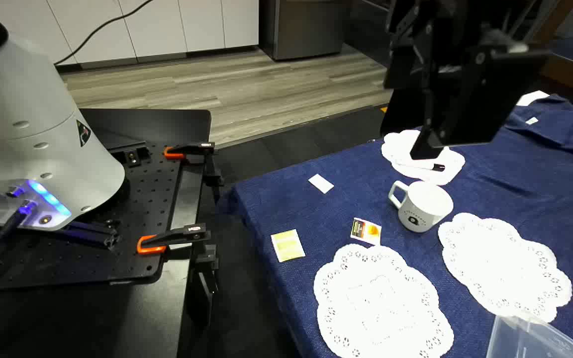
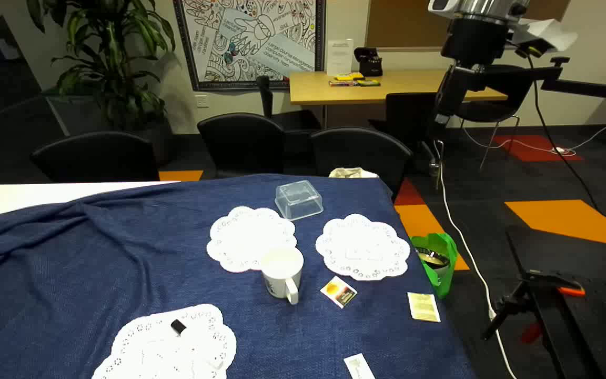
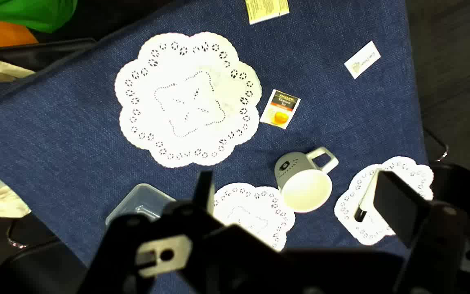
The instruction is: Pick the pen and put it in the cup
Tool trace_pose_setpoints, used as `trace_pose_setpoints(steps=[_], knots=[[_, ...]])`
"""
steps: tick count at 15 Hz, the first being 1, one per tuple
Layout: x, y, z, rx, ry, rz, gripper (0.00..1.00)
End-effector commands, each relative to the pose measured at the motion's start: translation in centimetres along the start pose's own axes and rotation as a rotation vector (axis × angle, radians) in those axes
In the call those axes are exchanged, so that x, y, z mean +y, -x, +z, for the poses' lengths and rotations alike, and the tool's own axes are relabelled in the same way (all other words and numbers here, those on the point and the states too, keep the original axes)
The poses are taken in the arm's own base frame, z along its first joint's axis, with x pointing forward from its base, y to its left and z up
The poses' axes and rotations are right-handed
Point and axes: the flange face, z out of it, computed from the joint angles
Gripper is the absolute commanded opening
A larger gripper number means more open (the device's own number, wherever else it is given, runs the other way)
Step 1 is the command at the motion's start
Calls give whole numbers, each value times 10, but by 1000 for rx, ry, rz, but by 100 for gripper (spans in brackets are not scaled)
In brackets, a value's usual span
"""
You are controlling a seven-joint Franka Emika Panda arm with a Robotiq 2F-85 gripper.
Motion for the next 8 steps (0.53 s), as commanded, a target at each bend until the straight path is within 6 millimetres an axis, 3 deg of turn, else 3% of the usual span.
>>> trace_pose_setpoints(steps=[1, 5, 8], knots=[[0, 0, 0, -1, 0, 0, 100], [0, 0, 0, -1, 0, 0, 100], [-15, -11, 0, 6, 27, -30, 100]])
